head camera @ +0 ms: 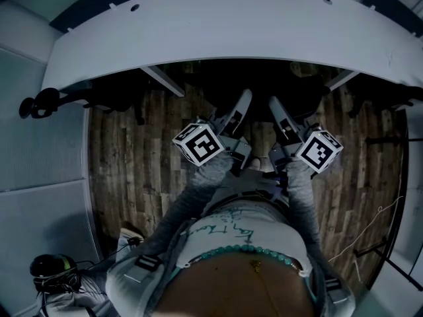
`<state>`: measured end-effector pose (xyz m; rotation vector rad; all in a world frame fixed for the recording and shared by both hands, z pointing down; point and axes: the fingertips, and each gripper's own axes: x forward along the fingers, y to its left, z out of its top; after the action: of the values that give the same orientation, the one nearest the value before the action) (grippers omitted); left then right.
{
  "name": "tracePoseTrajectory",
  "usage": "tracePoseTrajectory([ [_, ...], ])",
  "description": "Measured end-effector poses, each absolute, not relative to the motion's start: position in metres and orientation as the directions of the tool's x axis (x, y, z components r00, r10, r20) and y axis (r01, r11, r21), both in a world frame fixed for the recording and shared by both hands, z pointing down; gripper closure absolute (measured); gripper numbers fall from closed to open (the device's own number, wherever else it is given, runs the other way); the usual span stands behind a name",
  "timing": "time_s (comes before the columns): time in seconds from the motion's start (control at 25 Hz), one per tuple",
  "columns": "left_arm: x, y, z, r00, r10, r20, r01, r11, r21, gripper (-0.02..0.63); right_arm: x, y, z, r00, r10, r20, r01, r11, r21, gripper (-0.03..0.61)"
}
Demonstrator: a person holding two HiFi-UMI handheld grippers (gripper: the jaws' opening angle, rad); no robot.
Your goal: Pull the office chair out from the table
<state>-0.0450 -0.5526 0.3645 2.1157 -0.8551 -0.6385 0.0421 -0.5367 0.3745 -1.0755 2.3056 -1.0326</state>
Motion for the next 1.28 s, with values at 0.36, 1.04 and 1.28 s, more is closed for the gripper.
tracePoseTrajectory([
  [0.36, -0.016, -0.519, 0.358, 0.622, -0.765, -0.165, -0.381, -0.48, 0.79, 0.495, 0.071, -0.509, 0.37, -0.656, -0.751, -0.069, -0.453, 0.465, -0.76, 0.407],
  [1.04, -0.035, -0.445, 0.363, 0.629, -0.752, -0.199, -0.346, -0.499, 0.795, 0.495, 0.051, -0.435, 0.374, -0.659, -0.748, -0.083, -0.448, 0.479, -0.755, 0.413],
  [1.28, -0.034, -0.45, 0.358, 0.636, -0.748, -0.191, -0.332, -0.488, 0.808, 0.495, 0.051, -0.439, 0.37, -0.647, -0.759, -0.071, -0.451, 0.456, -0.767, 0.413],
])
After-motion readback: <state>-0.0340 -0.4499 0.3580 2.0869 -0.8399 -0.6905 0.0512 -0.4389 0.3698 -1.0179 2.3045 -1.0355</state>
